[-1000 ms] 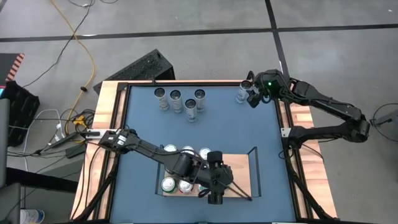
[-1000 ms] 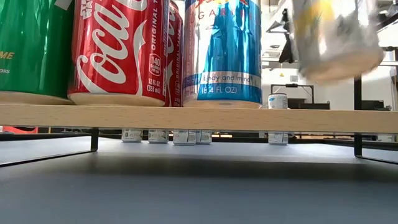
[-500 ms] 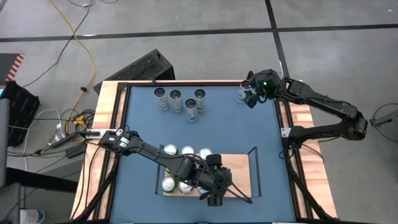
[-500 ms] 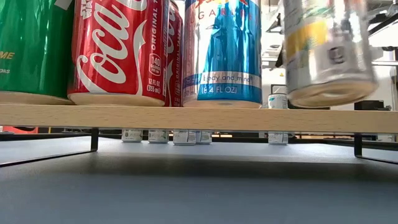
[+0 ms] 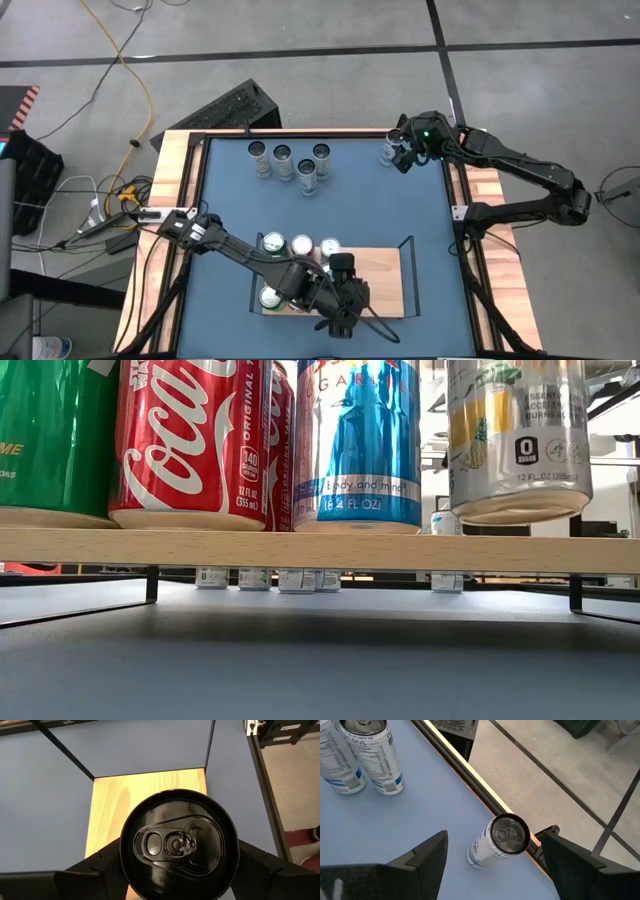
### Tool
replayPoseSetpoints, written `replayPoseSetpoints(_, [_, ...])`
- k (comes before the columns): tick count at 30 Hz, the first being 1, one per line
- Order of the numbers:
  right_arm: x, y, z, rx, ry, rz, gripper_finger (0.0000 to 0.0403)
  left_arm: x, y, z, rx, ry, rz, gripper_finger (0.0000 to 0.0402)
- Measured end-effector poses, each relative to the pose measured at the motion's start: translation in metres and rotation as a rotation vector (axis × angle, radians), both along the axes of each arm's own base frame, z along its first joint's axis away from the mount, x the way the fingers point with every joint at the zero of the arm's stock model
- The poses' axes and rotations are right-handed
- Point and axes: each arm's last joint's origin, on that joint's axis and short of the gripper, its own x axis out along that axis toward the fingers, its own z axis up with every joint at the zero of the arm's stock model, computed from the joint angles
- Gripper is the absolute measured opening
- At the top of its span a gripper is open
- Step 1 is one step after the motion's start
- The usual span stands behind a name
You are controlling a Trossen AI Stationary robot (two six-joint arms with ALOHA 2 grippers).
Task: Place canned beverage on shelf
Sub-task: Put the bottom right white-yellow soda can on the shelf
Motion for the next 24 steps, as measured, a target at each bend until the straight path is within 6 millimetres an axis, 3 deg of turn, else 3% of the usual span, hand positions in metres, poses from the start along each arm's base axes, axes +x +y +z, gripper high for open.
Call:
replayPoseSetpoints(13, [0.0,0.0,0.0,0.0,0.0,-0.001,0.0306,-0.002,-0.013,-0.004,0.007,-0.012,-0.015,0.0243])
replayPoseSetpoints(24, [0.0,0.0,0.0,-0.001,-0.001,-0.001,0.0306,-0.002,-0.012,-0.005,0.043,-0.007,-0.045,0.0243])
